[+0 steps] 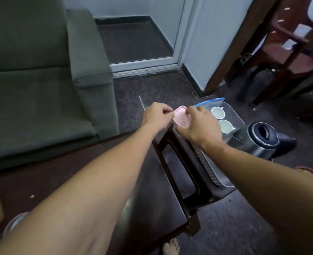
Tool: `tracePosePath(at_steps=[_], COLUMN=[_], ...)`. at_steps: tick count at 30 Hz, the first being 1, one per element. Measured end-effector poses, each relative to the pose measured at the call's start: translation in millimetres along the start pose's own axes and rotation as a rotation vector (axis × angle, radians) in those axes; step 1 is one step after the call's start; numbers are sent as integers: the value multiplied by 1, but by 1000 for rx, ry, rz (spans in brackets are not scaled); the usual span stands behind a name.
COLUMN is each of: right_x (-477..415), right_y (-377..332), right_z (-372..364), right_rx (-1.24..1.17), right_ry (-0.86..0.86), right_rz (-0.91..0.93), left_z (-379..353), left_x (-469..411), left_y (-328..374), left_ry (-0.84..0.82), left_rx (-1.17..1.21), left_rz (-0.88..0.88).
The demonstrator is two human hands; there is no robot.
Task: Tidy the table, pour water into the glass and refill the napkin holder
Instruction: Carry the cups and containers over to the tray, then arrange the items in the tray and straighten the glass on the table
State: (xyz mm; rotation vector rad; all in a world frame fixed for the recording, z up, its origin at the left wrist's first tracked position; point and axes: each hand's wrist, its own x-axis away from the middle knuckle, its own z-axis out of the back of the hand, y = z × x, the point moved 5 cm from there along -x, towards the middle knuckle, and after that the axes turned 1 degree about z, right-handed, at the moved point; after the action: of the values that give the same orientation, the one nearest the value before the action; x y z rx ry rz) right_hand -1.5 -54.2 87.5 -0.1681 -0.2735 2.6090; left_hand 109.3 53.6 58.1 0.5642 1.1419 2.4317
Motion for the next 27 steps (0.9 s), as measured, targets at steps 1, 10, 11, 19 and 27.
tracePosePath(at_steps=[1, 10, 11, 19, 27], right_x=[-1, -13, -16, -21, -23], right_y=[18, 98, 100, 110, 119], right_z=[-3, -48, -53, -80, -81], right_rx=[-7, 7, 3, -59, -87], right_ry=[-11, -101, -118, -206, -243], right_rz=[-45, -228, -242, -340, -377], left_z=[-20, -121, -125, -144, -148], left_x=[-5, -37, -41, -52, -54], left_y=[8, 22, 20, 7, 5], left_ry=[-19, -62, -56, -61, -46], left_rx=[-12, -69, -80, -157, -143], left_rz=[-1, 78, 85, 120, 108])
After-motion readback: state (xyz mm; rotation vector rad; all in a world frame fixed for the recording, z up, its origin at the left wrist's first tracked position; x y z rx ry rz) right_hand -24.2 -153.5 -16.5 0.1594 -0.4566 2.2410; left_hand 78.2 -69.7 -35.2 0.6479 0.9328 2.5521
